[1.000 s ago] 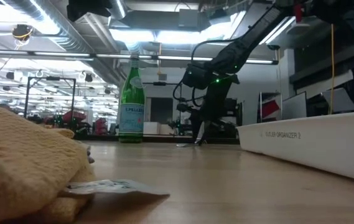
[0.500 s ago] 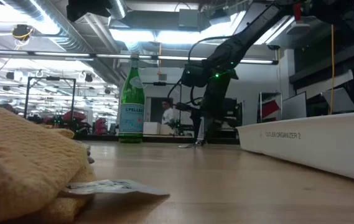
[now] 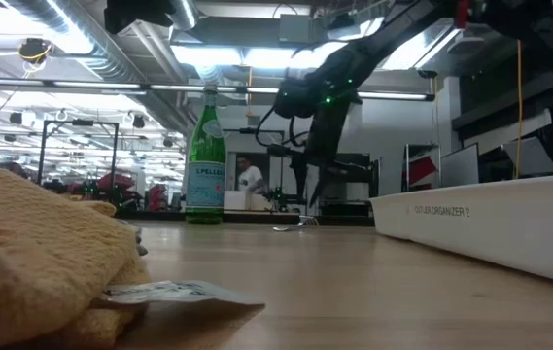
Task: Sort silverware
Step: Stack the silver fork into the white utensil tray with the other silver forks
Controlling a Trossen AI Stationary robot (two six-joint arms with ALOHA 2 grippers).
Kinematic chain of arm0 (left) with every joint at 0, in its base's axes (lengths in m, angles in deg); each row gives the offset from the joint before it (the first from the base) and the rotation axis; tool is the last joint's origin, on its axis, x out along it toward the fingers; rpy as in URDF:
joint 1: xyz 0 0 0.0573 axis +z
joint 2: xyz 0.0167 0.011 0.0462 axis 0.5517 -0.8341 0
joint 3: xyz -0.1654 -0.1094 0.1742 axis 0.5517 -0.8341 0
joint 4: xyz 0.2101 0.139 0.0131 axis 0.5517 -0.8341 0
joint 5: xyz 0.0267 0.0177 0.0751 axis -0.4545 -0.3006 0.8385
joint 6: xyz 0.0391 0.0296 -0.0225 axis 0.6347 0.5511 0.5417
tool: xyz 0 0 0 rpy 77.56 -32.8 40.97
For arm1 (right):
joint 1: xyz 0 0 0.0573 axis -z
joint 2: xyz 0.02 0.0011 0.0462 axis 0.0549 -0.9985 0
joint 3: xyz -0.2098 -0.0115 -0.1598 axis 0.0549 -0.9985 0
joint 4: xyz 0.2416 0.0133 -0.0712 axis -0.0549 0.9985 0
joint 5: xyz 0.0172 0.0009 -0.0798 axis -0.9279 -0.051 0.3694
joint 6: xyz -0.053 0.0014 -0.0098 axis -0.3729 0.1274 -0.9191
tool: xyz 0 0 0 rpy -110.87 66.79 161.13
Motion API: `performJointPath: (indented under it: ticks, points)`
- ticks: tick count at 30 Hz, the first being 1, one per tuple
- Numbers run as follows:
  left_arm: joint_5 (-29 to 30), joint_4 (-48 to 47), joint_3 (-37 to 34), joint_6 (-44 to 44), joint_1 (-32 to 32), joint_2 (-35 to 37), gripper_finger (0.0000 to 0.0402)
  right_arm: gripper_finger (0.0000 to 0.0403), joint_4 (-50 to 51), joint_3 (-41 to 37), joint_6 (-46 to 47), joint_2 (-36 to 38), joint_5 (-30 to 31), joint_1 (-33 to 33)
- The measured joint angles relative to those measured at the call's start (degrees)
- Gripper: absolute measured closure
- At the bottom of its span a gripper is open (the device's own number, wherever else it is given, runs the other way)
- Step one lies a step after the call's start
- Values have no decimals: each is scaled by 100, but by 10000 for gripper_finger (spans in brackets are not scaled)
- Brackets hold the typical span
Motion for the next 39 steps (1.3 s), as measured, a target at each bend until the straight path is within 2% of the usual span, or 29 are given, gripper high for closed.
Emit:
performJointPath:
  ticks: [8,15,22,29,32,39]
  points:
    - [-2,-21,0,116,0,-4,306,308,9,0,646,-245,177,-246]
    - [-24,-141,2,114,-1,-4,306,308,-39,6,722,-508,134,-313]
    - [-25,-285,2,51,-2,-4,306,308,-167,9,790,-535,751,-341]
    - [-27,-285,2,4,-2,-4,306,310,-198,9,994,-535,868,-237]
    - [-27,-285,2,11,-2,-4,306,326,-205,9,946,-535,760,-204]
    - [-28,-285,2,3,-2,-3,306,393,-208,9,506,-532,486,-180]
